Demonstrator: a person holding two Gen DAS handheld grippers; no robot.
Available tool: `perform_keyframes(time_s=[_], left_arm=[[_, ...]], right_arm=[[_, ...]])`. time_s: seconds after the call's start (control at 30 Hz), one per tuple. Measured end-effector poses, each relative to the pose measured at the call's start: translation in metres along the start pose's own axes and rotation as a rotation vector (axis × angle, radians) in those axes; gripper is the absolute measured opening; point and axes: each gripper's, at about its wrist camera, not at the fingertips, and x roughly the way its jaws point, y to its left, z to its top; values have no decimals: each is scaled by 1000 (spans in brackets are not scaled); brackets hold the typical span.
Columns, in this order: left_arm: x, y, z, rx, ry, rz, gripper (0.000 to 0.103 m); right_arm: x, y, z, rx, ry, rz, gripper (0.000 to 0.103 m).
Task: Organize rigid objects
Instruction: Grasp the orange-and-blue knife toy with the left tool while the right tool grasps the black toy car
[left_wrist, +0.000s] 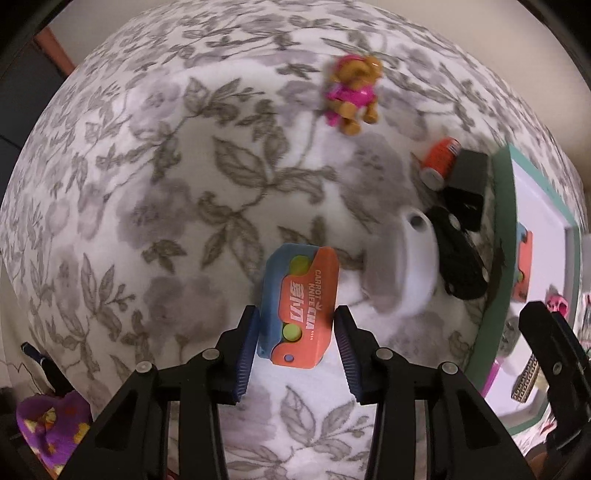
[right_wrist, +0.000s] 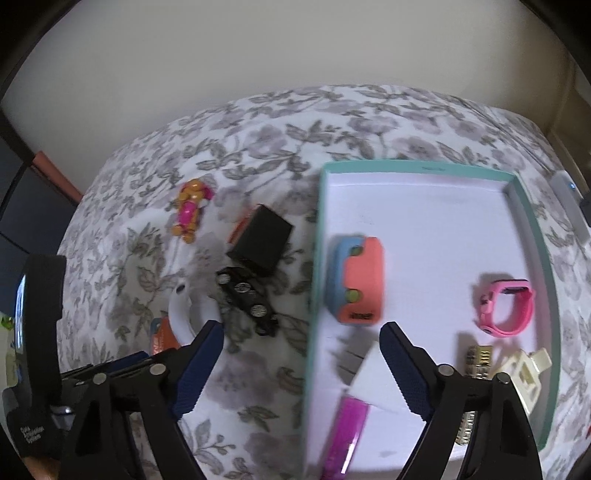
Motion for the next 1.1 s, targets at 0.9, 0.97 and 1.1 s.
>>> perform_keyframes(time_s=[0.9, 0.97, 1.1], left_arm=[[10, 38, 30, -104, 12, -21, 45], [13, 39, 31, -104, 16, -18, 45], [18, 38, 33, -93, 15, 7, 45]], right_arm=[[73, 41, 7, -130, 88, 2, 48], [75, 45, 7, -151, 74, -16, 47], [77, 49, 6, -181, 60, -36, 47]])
